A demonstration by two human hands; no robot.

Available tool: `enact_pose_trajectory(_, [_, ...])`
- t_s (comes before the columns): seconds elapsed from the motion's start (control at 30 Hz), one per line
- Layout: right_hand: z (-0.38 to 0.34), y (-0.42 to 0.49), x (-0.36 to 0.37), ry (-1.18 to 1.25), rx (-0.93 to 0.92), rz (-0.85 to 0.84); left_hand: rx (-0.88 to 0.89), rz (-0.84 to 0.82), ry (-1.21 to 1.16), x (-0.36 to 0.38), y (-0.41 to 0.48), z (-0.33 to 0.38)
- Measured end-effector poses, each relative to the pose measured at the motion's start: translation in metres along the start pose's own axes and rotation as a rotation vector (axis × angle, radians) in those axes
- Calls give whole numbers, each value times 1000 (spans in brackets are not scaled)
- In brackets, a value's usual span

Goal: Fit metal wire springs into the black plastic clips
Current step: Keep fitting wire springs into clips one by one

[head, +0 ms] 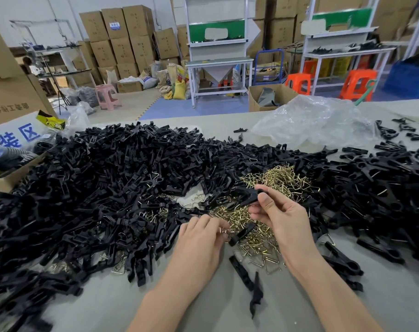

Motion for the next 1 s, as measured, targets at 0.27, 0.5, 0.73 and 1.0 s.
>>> enact_pose_trajectory(0.27, [-2,-1,2,-17,-9,-42,-227,307,-696,-22,-3,-12])
enact_pose_trajectory(0.5, [2,-5,13,-88,5,-146,-138,315,-354,-33,-6,-13])
enact_pose_trajectory(0.73, [4,-9,21,-139,3,-246,-393,365,-1003,-30,-6,-22])
enact_pose_trajectory(1.0, [3,-14,28,-175,14,-327,-553,313,-1450,-17,-5,-18])
Point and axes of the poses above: each hand's wrist, its own y-axis towards the middle knuckle, its own x-axis out of the palm, z = x × y, the point moved 6 cm from there along y, towards the middle knuckle, and after that the axes turned 6 degrees about -y, right-handed, at the moved point
